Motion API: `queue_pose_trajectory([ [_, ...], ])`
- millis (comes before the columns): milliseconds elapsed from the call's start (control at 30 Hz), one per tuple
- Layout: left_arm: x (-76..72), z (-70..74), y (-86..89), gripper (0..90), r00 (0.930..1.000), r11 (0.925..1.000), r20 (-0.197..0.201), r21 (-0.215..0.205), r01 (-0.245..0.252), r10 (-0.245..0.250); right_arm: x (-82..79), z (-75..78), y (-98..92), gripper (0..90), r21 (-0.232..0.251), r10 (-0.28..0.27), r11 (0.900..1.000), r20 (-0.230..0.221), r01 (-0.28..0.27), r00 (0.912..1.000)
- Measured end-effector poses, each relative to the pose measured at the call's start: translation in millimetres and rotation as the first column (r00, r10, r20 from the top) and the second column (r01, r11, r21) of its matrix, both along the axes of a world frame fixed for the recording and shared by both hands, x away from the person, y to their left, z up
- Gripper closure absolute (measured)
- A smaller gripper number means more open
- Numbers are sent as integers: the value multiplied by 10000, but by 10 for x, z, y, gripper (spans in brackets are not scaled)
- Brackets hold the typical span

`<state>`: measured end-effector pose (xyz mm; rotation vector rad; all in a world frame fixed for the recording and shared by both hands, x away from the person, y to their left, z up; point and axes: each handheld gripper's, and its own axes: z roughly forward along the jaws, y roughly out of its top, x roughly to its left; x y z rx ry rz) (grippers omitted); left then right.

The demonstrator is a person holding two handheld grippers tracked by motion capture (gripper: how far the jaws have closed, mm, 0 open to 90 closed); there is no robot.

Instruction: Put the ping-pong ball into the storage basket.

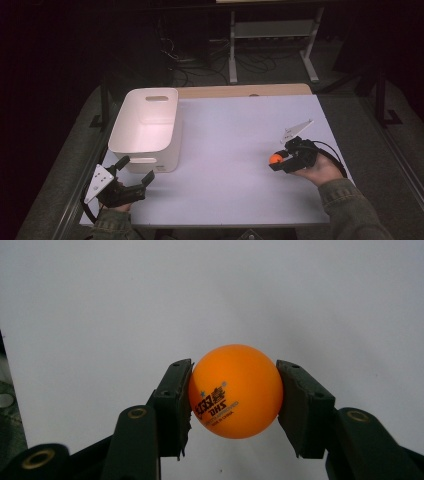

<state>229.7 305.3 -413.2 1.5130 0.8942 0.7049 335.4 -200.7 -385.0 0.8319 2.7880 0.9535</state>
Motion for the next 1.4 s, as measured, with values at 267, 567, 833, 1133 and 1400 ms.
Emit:
queue_pose_trajectory([
  [267, -2, 2, -2, 0, 10000, 10000, -1, -9, 8, -8, 26, 113, 55, 496, -14, 152, 9999, 175, -152, 9997],
  [567, -3, 2, 1, 0, 10000, 10000, 3, -15, 22, -22, 69, 277, 128, 496, -40, 436, 9990, 421, -435, 9982],
  [833, -2, 3, -1, 0, 10000, 10000, 1, -22, 28, -28, 117, 414, 195, 496, -133, 638, 9979, 623, -631, 9960],
  [1133, -5, 7, 2, 1, 10000, 10000, 46, -5, 48, -48, 147, 560, 270, 496, -190, 847, 9963, 786, -835, 9933],
  [1400, -5, 7, 0, 1, 10000, 10000, 49, -29, 41, -41, 182, 695, 347, 496, -182, 1005, 9949, 955, -992, 9903],
])
